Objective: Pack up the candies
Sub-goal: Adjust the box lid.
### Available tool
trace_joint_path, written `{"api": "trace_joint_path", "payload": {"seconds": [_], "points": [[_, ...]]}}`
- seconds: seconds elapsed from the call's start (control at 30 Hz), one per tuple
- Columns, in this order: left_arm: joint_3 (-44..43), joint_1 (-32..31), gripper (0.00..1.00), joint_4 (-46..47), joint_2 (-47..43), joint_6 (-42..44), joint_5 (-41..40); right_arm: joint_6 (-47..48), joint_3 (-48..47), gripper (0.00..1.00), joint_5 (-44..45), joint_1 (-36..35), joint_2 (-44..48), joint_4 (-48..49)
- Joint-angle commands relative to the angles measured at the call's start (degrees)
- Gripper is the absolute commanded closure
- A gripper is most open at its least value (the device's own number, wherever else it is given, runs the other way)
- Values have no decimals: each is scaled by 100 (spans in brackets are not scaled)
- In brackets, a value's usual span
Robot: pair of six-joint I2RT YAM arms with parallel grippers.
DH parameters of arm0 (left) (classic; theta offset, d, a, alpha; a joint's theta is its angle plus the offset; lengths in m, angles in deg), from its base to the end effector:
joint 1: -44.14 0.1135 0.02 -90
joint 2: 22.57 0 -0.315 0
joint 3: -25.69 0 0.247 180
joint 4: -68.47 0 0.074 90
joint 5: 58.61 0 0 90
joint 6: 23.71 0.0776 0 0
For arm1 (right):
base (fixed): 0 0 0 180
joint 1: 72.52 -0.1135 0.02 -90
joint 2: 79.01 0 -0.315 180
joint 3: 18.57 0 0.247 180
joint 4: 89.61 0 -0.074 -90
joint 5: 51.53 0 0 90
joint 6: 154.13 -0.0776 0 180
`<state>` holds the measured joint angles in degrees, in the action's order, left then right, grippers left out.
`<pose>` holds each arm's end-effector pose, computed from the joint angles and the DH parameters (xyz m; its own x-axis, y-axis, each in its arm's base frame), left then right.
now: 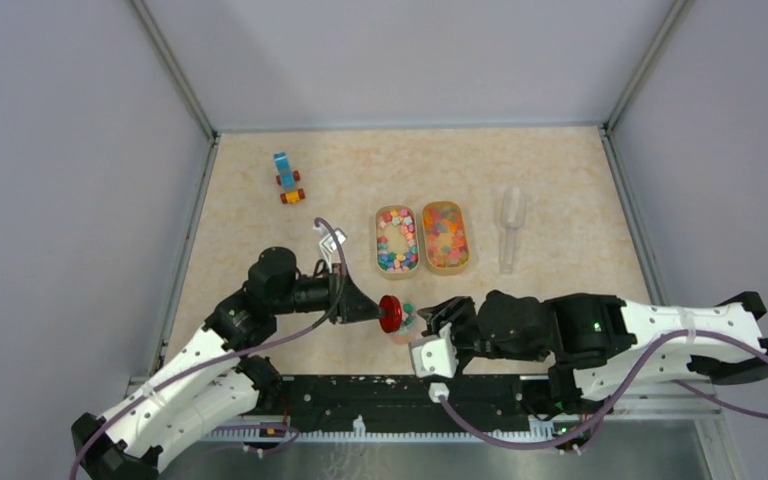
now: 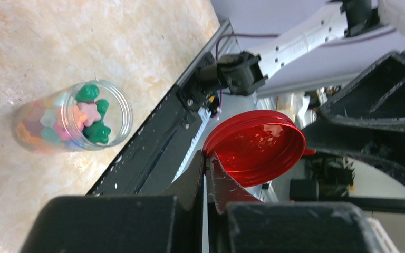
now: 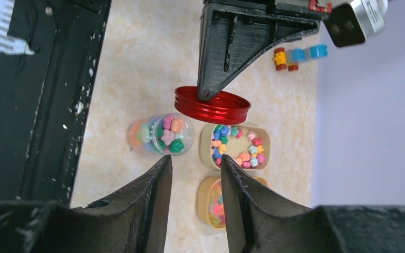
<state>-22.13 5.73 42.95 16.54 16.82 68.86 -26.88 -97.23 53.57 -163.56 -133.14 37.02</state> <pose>0.0878 -0.1299 0.3104 -0.8689 -0.0809 -0.4884 0.4447 0.3056 -0.8419 0.0168 0.1909 0.3995 0.5938 -0.5114 -0.6212 -0.7664 -0.1243 -0.6302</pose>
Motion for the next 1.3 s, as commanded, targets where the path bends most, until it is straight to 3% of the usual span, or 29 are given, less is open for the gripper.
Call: {"api": "trace_joint_path", "payload": {"seconds": [0.0,0.4,0.8,1.27], "points": [[-358,12,100,-658,17,645,683,1290,-230,61,-482,-131,129,-36],[-276,10,100,-1513,123,987,1787,2808,-270,57,-587,-659,-228,263],[-111,7,100,-1877,147,1167,2168,3172,-480,58,-386,-1215,-902,50],[-208,3,100,-2274,262,1449,2099,3464,-750,61,-305,-1258,-1505,45]]}}
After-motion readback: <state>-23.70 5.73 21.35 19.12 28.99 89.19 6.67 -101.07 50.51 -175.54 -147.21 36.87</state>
